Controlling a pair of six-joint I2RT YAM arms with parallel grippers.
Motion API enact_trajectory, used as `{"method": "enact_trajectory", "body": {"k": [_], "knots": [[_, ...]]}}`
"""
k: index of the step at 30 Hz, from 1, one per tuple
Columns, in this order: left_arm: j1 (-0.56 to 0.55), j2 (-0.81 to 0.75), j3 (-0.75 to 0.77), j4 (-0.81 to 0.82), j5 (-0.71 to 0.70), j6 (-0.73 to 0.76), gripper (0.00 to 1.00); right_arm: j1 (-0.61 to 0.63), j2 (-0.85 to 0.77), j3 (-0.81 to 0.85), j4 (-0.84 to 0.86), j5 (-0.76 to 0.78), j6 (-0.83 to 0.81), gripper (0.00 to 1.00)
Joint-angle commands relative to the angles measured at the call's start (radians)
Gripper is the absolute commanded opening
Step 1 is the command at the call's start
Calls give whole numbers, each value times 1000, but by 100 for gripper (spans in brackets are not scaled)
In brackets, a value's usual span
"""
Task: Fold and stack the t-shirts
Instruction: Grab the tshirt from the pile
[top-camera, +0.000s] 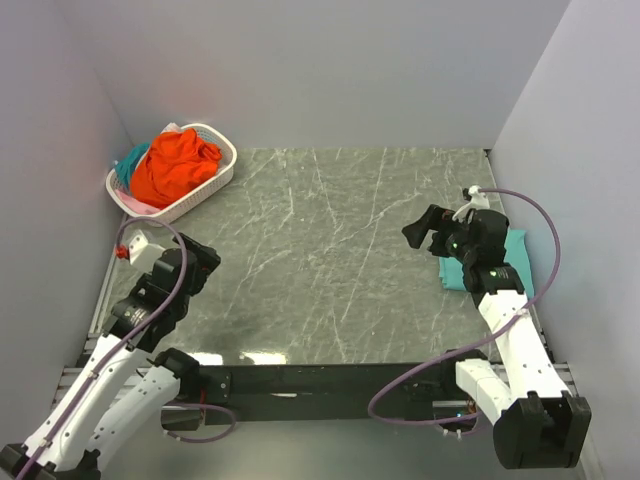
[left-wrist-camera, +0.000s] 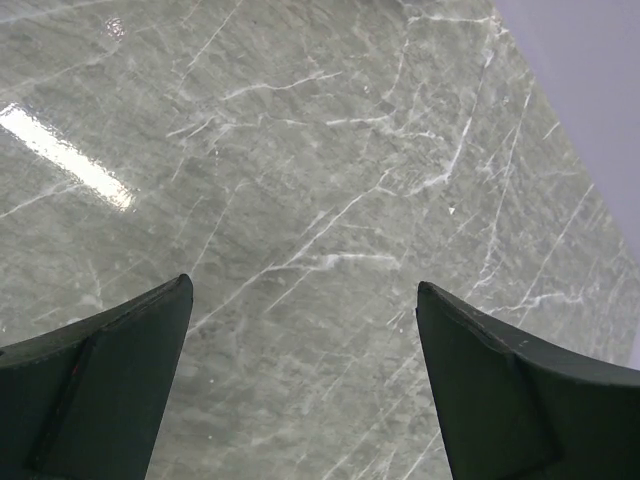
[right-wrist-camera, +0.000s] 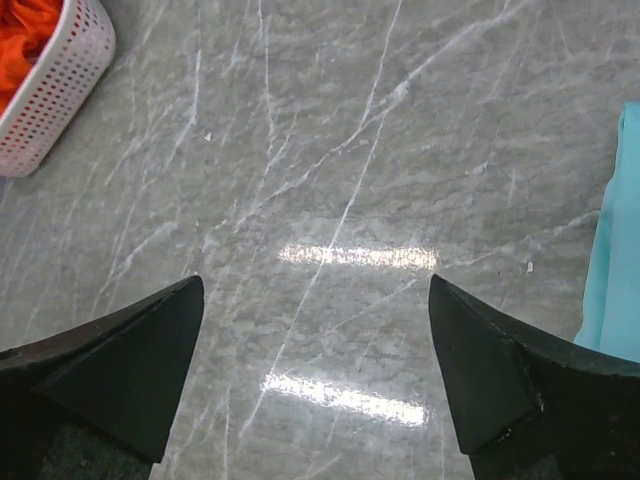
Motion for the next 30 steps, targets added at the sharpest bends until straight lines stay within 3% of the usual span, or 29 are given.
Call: {"method": "enact_trajectory", "body": {"k": [1,9,12,16,18,24,30], "knots": [[4,27,30,28,-6,30,99,0,-46,15,57,27,23,100],[31,231,148,155,-153,102,99,0,-30,142,44,-62,104,100],[77,335,213,242,-135,201,99,0,-19,166,43,-81,118,100],[247,480,286,393,0,308,99,0,-28,158,40,-39,121,100],[330,580,345,421,177,349,99,-2,-39,147,56,-29,146,100],[581,896,532,525,403,406,99,-55,-59,77,201,-168,264,100],[662,1194,791,407,428,437,100,-71,-59,25,290,-249,312,100]]}}
